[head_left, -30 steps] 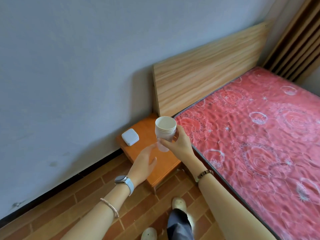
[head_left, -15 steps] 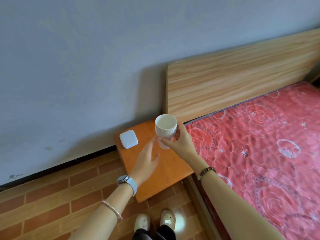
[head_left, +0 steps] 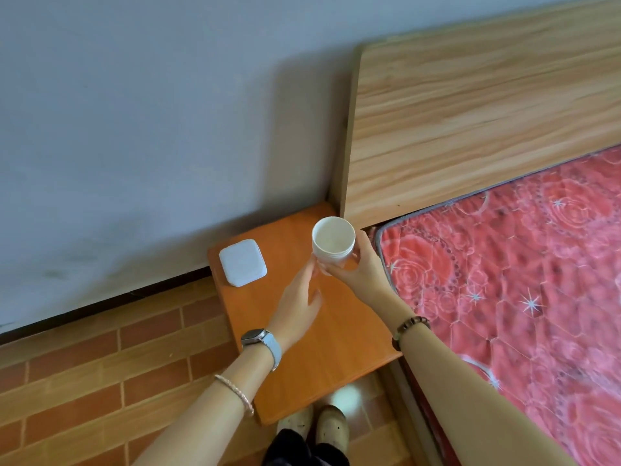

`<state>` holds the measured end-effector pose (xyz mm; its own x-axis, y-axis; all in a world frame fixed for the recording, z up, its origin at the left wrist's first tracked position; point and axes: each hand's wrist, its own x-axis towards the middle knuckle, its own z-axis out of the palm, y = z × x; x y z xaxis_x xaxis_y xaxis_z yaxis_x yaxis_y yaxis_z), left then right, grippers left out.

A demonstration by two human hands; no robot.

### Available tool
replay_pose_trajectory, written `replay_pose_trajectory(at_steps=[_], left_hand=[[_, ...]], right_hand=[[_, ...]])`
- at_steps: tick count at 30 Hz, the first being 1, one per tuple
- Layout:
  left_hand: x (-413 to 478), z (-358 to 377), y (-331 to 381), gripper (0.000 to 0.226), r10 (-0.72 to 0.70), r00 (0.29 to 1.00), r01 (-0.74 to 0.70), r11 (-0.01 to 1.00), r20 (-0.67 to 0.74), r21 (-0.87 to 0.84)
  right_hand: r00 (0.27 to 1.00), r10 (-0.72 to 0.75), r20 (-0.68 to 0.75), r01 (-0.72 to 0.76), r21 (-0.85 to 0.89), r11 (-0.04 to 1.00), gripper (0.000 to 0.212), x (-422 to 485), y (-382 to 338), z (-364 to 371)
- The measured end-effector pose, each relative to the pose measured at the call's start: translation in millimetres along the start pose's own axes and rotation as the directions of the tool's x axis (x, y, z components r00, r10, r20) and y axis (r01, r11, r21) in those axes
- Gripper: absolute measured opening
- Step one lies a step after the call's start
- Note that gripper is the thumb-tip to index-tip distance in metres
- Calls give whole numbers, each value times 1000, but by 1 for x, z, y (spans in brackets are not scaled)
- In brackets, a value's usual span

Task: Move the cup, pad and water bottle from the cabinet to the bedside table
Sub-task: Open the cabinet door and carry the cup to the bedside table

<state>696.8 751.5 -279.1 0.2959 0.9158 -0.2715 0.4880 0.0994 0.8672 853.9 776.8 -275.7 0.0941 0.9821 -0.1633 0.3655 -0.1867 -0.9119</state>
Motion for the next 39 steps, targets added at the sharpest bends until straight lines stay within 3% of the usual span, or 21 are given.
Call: replay_pose_trajectory(at_steps=[17,39], left_hand=[[98,50,-113,65,-41,999,41,999,18,23],[144,55,-113,55,11,999,-4,981,-34,192]], right_hand=[[993,-49,-107,50,5,999,70,73,147,56],[994,-38,-99,44,55,997,68,108,161,50]])
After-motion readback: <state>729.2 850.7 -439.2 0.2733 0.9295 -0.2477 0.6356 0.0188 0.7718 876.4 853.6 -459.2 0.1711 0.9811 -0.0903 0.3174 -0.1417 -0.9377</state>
